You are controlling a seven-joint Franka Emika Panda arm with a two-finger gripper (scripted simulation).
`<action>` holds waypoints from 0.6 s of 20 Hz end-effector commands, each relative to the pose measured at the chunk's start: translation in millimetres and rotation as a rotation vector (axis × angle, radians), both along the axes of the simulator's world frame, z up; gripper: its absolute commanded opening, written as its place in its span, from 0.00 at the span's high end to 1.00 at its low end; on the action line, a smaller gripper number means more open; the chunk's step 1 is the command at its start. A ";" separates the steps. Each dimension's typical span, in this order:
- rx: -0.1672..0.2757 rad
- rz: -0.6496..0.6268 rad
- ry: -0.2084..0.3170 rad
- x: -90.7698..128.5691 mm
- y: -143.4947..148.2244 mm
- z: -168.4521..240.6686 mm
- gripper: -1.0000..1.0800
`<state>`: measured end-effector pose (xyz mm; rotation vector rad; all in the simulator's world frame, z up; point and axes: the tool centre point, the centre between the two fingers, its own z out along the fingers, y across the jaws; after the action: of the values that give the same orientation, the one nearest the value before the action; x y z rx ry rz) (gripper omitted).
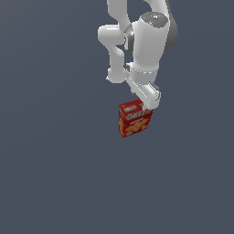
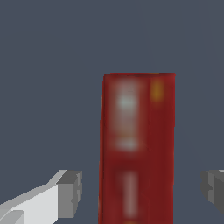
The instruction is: Pick up the object and move it to a goal position.
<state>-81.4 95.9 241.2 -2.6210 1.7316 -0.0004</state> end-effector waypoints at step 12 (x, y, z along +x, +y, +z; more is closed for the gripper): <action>0.000 -0.003 0.000 -1.0 0.1 -46.2 0.04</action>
<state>-82.8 96.1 199.3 -2.6191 1.7357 0.0016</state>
